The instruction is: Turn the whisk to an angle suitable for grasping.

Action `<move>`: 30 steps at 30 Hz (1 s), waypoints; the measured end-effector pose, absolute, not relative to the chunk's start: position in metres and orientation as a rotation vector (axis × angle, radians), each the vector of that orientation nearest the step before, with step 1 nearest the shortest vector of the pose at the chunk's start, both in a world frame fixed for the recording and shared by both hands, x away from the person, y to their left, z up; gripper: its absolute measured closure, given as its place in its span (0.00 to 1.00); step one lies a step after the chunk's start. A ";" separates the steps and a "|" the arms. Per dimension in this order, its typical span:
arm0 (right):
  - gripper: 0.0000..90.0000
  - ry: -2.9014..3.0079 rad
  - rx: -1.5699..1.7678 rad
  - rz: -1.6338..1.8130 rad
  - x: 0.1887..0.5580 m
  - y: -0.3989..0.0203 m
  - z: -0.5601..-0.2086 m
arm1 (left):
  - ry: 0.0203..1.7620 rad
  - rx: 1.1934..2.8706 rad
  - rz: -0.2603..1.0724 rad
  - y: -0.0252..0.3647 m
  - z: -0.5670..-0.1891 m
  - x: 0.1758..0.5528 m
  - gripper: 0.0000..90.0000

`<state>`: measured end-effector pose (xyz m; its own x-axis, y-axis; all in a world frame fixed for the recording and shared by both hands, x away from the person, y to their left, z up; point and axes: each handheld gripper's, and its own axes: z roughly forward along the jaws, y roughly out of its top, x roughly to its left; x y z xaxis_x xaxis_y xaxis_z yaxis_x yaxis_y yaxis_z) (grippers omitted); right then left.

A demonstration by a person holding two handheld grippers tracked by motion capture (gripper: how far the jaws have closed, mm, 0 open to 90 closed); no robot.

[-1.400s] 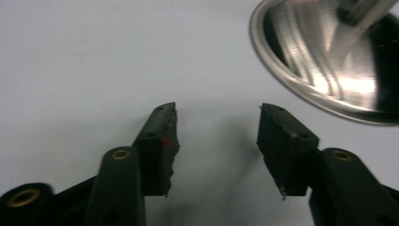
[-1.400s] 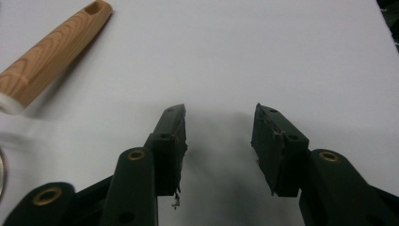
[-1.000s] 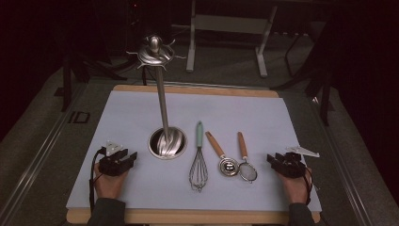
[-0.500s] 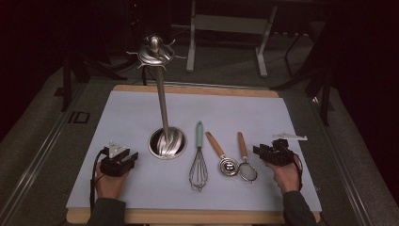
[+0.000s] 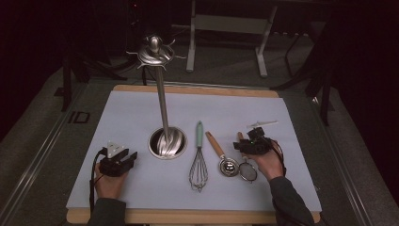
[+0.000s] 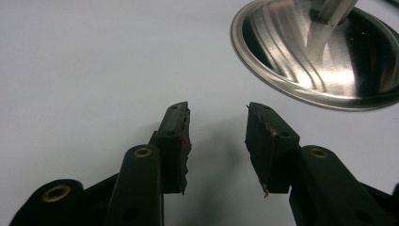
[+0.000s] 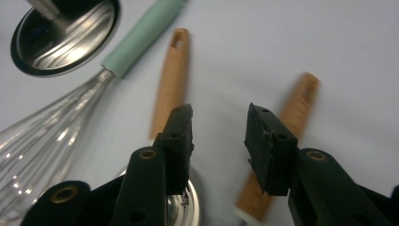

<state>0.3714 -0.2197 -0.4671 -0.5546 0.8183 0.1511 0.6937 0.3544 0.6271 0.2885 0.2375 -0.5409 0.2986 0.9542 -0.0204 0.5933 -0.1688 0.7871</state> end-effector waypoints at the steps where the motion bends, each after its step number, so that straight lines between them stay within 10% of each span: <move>1: 0.68 2.433 1.362 0.971 0.373 -0.215 -0.466 | 1.380 1.863 0.653 0.237 -0.541 0.288 0.67; 30: 0.68 2.675 1.418 0.931 0.418 -0.107 -0.492 | 1.368 1.847 0.687 0.237 -0.540 0.285 0.66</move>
